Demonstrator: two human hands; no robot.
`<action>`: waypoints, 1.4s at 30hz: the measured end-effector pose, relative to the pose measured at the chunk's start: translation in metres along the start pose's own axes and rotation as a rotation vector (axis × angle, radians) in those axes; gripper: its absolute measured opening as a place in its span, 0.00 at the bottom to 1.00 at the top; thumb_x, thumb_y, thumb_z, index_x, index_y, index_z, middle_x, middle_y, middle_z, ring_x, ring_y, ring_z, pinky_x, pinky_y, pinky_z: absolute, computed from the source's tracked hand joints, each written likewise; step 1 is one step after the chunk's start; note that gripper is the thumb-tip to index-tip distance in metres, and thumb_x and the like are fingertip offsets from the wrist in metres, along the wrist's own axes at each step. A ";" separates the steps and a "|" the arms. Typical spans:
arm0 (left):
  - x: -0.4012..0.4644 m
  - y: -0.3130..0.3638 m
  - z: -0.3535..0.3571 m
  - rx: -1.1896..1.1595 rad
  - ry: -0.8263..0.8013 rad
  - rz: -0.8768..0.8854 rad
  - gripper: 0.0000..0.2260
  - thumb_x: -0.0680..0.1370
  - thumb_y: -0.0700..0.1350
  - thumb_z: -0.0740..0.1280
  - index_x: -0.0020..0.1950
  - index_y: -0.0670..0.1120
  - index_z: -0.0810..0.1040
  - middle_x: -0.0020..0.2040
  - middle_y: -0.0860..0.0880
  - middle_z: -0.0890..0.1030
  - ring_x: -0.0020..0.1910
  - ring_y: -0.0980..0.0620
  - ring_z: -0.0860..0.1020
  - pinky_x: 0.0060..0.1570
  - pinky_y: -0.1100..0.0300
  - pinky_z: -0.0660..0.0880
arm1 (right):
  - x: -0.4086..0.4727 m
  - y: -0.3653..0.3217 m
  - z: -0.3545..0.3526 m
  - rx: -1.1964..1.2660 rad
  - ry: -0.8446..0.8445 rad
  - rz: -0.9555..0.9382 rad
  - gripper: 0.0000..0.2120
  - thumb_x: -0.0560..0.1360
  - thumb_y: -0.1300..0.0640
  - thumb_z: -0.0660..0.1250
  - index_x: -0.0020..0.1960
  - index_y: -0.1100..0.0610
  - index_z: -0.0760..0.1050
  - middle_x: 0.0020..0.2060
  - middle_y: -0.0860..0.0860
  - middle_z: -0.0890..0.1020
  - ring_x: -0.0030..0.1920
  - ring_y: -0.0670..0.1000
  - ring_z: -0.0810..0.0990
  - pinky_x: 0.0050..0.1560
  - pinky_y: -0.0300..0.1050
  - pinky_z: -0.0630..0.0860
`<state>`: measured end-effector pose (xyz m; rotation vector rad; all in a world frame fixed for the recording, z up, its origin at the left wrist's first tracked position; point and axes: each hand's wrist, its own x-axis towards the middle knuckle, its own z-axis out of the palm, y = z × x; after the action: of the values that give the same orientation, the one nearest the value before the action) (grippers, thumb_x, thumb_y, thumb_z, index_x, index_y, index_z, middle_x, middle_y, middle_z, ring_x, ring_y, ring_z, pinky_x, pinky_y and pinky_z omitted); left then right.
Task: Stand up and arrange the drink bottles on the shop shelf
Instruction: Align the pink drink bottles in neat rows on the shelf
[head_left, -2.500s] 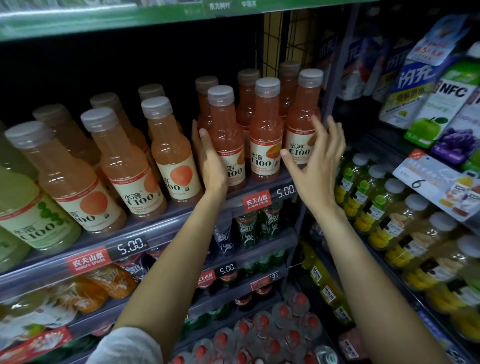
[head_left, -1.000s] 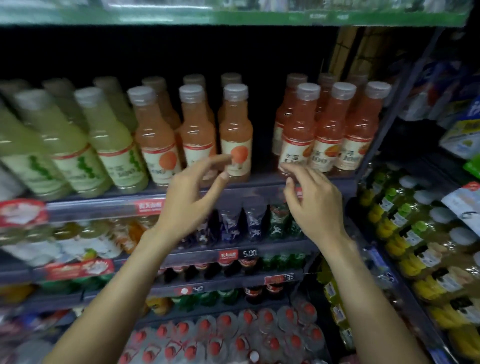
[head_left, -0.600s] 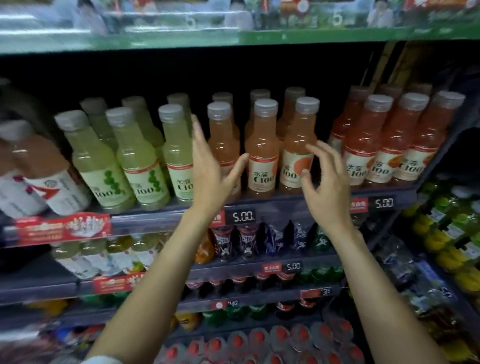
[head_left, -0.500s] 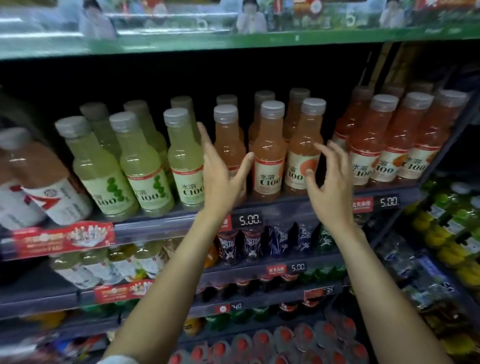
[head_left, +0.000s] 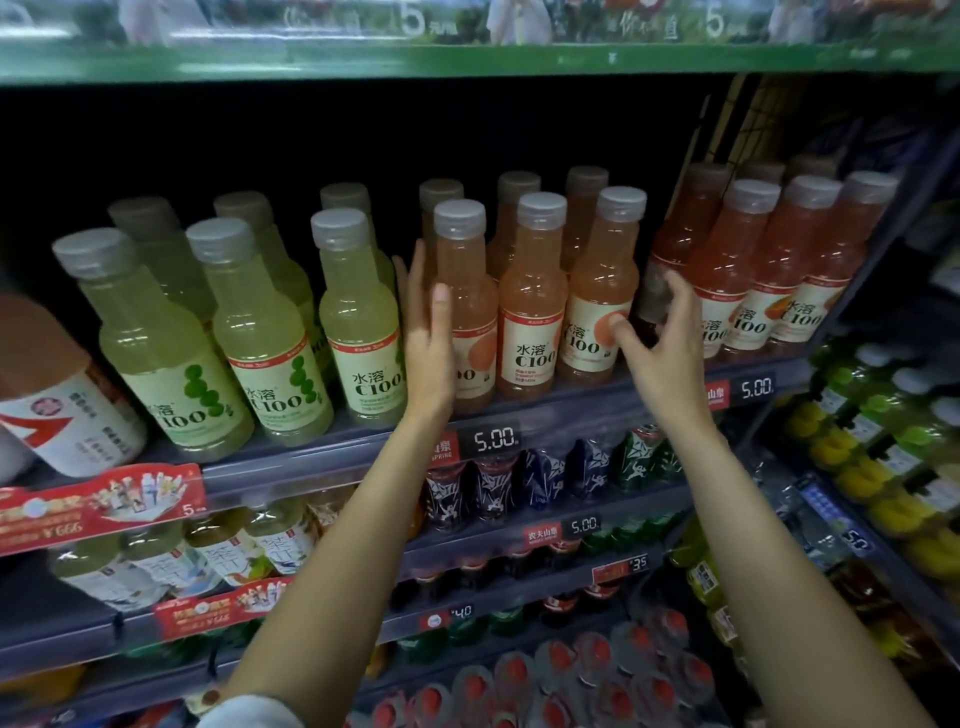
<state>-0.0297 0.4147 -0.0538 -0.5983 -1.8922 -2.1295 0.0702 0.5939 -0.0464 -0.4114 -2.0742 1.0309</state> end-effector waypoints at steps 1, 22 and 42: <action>0.003 0.001 0.001 -0.054 0.018 -0.035 0.40 0.68 0.76 0.53 0.76 0.59 0.56 0.77 0.57 0.55 0.75 0.57 0.56 0.75 0.50 0.54 | 0.001 0.000 0.002 0.025 -0.026 0.010 0.31 0.76 0.54 0.67 0.74 0.54 0.57 0.72 0.51 0.63 0.71 0.50 0.63 0.71 0.50 0.63; 0.017 -0.011 0.013 0.030 -0.026 0.026 0.40 0.66 0.79 0.56 0.72 0.60 0.59 0.74 0.51 0.60 0.72 0.56 0.62 0.72 0.52 0.62 | 0.023 0.009 0.016 0.074 -0.051 -0.055 0.32 0.74 0.52 0.70 0.73 0.52 0.59 0.64 0.52 0.70 0.60 0.42 0.68 0.53 0.21 0.62; 0.012 -0.007 0.018 0.069 0.010 -0.034 0.42 0.67 0.79 0.52 0.74 0.58 0.59 0.75 0.52 0.59 0.73 0.56 0.61 0.73 0.49 0.60 | 0.019 0.006 0.004 0.034 -0.099 -0.057 0.35 0.74 0.50 0.70 0.75 0.54 0.57 0.69 0.51 0.68 0.68 0.47 0.67 0.65 0.41 0.64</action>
<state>-0.0403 0.4343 -0.0530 -0.5435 -1.9752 -2.0740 0.0542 0.6064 -0.0428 -0.2881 -2.1404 1.0701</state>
